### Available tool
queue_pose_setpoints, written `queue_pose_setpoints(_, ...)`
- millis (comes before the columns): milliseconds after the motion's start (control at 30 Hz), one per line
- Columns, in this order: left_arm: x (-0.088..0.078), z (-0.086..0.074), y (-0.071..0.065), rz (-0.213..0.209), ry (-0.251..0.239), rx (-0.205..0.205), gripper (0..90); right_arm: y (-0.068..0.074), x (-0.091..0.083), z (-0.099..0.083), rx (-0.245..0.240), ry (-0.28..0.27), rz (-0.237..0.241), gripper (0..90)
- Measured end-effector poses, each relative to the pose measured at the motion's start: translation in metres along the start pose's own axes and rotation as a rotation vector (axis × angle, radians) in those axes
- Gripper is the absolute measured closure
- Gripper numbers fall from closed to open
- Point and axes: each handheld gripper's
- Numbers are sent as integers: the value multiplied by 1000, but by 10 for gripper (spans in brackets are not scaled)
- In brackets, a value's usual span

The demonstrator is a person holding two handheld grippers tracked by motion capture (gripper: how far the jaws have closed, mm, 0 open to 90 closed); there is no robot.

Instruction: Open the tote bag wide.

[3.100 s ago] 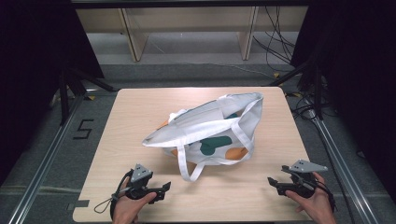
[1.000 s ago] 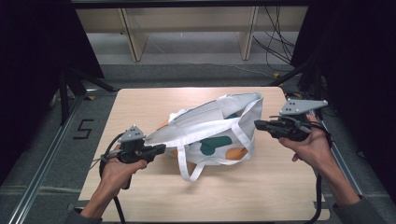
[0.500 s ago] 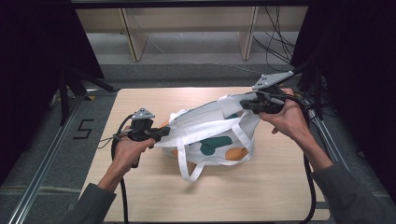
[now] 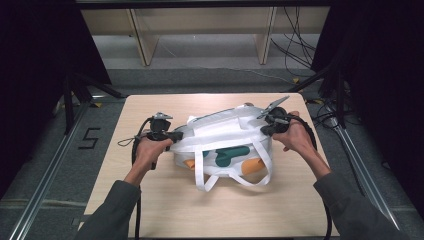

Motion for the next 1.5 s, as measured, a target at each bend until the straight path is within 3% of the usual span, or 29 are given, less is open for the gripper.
queue_pose_setpoints(167,17,-11,3,28,23,-6,894,-1,9,-10,15,14,19,900)
queue_pose_setpoints(233,17,-10,4,22,26,-13,894,0,17,-14,-12,21,24,900)
queue_pose_setpoints(300,14,-8,1,27,30,-1,893,3,17,-14,9,26,12,900)
queue_pose_setpoints(367,6,-1,-2,16,4,-6,888,0,9,-9,-1,-2,14,900)
queue_pose_setpoints(400,2,4,-4,2,-4,5,885,3,3,-5,46,-6,4,900)
queue_pose_setpoints(467,-1,13,-11,-25,-29,21,879,1,-7,5,15,-93,26,900)
queue_pose_setpoints(500,0,17,-16,-44,-32,22,877,2,-7,10,12,-159,26,900)
queue_pose_setpoints(533,2,21,-22,-58,-29,36,873,3,-8,17,8,-172,41,900)
queue_pose_setpoints(567,6,24,-28,-69,-19,44,871,8,-6,22,34,-167,46,900)
queue_pose_setpoints(600,11,27,-32,-79,-6,61,870,10,0,27,15,-187,56,900)
queue_pose_setpoints(667,23,32,-38,-95,33,66,868,15,14,33,-16,-157,71,900)
queue_pose_setpoints(700,29,34,-39,-105,42,57,869,18,21,34,-10,-131,87,900)
queue_pose_setpoints(767,38,38,-38,-104,54,39,875,23,30,31,-46,-83,123,900)
queue_pose_setpoints(867,47,41,-33,-89,72,20,886,37,17,17,-81,-15,178,900)
queue_pose_setpoints(933,52,41,-31,-80,68,11,886,47,8,1,-95,22,261,900)
queue_pose_setpoints(1000,53,41,-32,-89,70,-2,886,62,9,-20,-165,71,321,900)
queue_pose_setpoints(1067,51,40,-36,-87,64,16,880,73,10,-33,-165,106,313,900)
queue_pose_setpoints(1133,46,40,-41,-92,51,35,867,71,6,-29,-158,64,299,900)
queue_pose_setpoints(1167,43,40,-45,-103,46,43,866,69,3,-23,-150,18,259,900)
queue_pose_setpoints(1233,38,38,-52,-126,31,60,862,66,-2,-7,-143,-107,241,900)
queue_pose_setpoints(1267,36,36,-55,-130,39,78,862,66,-2,3,-142,-140,228,900)
queue_pose_setpoints(1367,34,26,-63,-157,63,109,856,68,11,26,-166,-118,203,900)
queue_pose_setpoints(1400,34,21,-66,-179,87,125,855,69,20,32,-178,-95,186,900)
queue_pose_setpoints(1467,33,4,-73,-182,137,180,850,65,37,43,-195,-55,141,900)
queue_pose_setpoints(1500,31,-5,-74,-201,195,217,853,60,46,48,-202,-42,105,900)
Point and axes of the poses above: each handheld gripper's, and its own axes: x roughly forward along the jaws, z roughly out of its top, y roughly to its left, and after that the axes turned 8 degrees about -y, right-handed
